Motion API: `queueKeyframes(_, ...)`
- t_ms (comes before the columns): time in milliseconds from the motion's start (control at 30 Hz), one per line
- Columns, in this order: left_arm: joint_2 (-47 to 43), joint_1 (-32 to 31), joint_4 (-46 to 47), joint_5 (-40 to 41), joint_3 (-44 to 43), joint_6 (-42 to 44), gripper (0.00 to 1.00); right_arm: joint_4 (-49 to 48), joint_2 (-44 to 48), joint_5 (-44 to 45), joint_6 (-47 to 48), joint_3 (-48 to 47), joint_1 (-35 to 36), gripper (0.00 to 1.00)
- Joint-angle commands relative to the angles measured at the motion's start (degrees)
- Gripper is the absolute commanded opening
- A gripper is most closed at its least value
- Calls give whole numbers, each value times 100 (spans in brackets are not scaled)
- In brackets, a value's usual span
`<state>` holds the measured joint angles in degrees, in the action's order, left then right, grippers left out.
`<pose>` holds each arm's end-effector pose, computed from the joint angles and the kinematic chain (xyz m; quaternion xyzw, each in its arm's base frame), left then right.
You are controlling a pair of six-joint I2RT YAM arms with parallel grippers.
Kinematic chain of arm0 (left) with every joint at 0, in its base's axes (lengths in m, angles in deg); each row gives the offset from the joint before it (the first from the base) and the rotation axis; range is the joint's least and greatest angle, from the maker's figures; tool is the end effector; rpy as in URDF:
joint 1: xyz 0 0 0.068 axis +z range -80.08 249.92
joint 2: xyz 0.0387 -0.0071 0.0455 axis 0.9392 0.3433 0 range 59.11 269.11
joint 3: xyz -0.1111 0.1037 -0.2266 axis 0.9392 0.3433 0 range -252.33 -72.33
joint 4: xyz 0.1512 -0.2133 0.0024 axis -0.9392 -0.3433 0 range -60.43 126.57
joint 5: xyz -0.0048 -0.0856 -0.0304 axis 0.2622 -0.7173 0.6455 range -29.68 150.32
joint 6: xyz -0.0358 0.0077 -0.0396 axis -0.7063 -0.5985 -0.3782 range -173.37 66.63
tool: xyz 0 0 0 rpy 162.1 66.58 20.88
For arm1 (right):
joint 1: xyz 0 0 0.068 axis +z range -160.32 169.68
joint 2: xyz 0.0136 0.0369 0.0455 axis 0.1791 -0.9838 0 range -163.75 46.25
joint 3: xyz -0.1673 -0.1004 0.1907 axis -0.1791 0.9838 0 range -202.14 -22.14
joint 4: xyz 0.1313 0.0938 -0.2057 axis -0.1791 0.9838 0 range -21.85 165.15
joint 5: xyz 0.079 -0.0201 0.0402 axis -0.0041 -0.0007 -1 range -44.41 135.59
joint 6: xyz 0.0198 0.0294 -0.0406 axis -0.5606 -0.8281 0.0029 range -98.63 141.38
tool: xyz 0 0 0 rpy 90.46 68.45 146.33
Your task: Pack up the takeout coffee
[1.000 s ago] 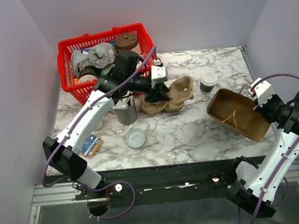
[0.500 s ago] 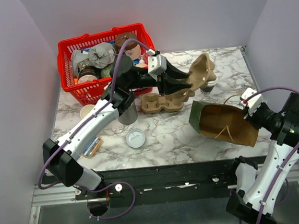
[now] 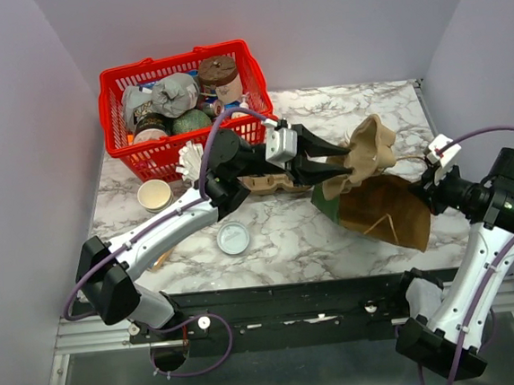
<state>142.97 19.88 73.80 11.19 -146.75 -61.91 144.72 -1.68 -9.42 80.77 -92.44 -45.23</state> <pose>0.1909 -0.2697 0.4405 0.4994 0.3133 -0.5683 0.5741 0.1003 -0.0346 0.3816 -0.3176 0.7948 0.0989 0.5076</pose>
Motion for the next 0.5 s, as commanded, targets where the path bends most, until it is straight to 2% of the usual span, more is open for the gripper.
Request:
queueKeyframes(0,-62,-137,469,114,-38,370,0,1079,37,-318,-209,-107,38,1)
queueKeyframes(200,-202,-111,-181,140,-276,712,0,1079,-86,112,-666,-431,38,0)
queueKeyframes(467,-255,-85,-656,386,-442,1134,0,1052,-112,122,-1519,-370,38,0)
